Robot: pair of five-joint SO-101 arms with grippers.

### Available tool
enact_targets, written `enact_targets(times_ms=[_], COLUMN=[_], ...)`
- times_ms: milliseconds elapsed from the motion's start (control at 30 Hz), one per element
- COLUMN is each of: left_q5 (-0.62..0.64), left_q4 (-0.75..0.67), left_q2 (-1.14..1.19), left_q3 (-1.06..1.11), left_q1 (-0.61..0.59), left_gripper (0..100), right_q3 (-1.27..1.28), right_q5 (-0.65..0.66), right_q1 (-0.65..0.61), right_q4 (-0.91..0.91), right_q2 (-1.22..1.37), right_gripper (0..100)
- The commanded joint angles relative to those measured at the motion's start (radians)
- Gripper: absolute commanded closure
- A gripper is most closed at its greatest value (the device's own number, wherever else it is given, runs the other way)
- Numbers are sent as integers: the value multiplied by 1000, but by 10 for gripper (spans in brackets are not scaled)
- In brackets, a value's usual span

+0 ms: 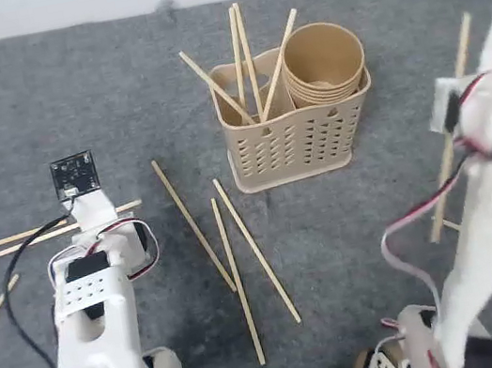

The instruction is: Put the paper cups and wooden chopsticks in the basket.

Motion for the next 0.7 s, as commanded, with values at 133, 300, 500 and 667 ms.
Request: enact_targets(times_ms=[133, 300, 500, 667], left_q5=[-9, -9, -9, -11], left_q4=[-21, -21, -21, -21], left_q2=[-35, -35, -35, -35], left_q3=[-10, -10, -10, -10], left_q1=[-6, -6, -6, -6], left_gripper=[948, 948, 948, 948], right_q3=[89, 219, 437, 578], right_q5=[-143, -167, -219, -213], right_q1=[-246, -387, -473, -512], right_q4=[-272, -562, -1058, -1481], right_q2=[-168, -214, -262, -239], right_gripper=[990, 990, 990, 990])
